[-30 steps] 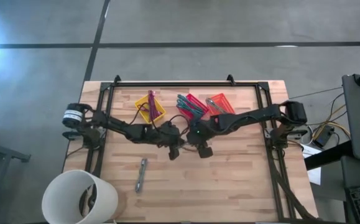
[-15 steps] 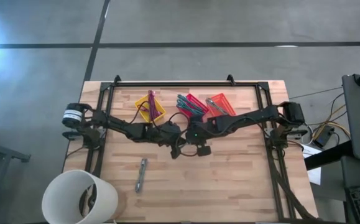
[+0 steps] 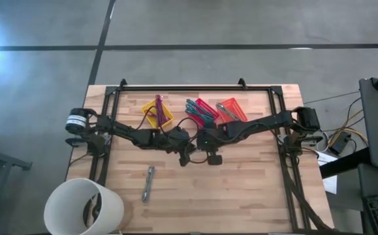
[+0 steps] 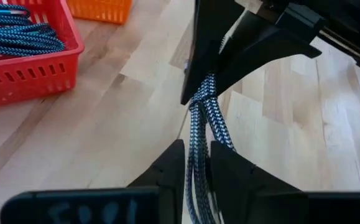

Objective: Pick & Place USB Port
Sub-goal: Put the bottom black white USB cable into the orange bin

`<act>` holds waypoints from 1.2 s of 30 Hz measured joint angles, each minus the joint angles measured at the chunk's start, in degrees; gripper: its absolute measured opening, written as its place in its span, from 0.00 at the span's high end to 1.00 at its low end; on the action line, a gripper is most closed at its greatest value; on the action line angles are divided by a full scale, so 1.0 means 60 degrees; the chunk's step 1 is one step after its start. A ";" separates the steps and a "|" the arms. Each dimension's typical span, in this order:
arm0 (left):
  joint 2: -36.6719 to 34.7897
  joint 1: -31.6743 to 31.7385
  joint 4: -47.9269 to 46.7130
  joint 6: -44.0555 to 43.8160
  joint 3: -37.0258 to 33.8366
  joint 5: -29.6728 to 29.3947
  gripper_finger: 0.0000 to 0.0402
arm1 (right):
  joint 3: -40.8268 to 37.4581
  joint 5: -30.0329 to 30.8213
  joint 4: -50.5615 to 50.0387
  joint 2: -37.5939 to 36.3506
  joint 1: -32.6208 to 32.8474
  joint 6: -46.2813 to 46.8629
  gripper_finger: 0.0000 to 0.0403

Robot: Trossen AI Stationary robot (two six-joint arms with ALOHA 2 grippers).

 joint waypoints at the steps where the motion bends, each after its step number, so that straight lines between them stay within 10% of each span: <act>1: 0.0000 0.0000 0.0000 0.0000 0.0000 -0.0039 0.81 | 0.0000 0.0000 -0.0115 0.0000 0.0010 0.0167 0.95; 13: 0.0000 -0.0004 0.0033 0.0287 -0.0007 -0.0663 0.72 | -0.0018 0.0114 -0.2407 -0.0454 0.0177 0.2217 0.95; 22: 0.0000 -0.0013 -0.0022 0.0292 -0.0011 -0.0682 0.73 | -0.0515 0.2481 -0.2667 -0.2764 -0.0575 0.2066 0.95; 36: 0.0000 -0.0011 -0.0054 0.0291 -0.0018 -0.0682 0.73 | -0.4169 0.0719 0.2259 -0.4497 -0.4779 0.1617 0.95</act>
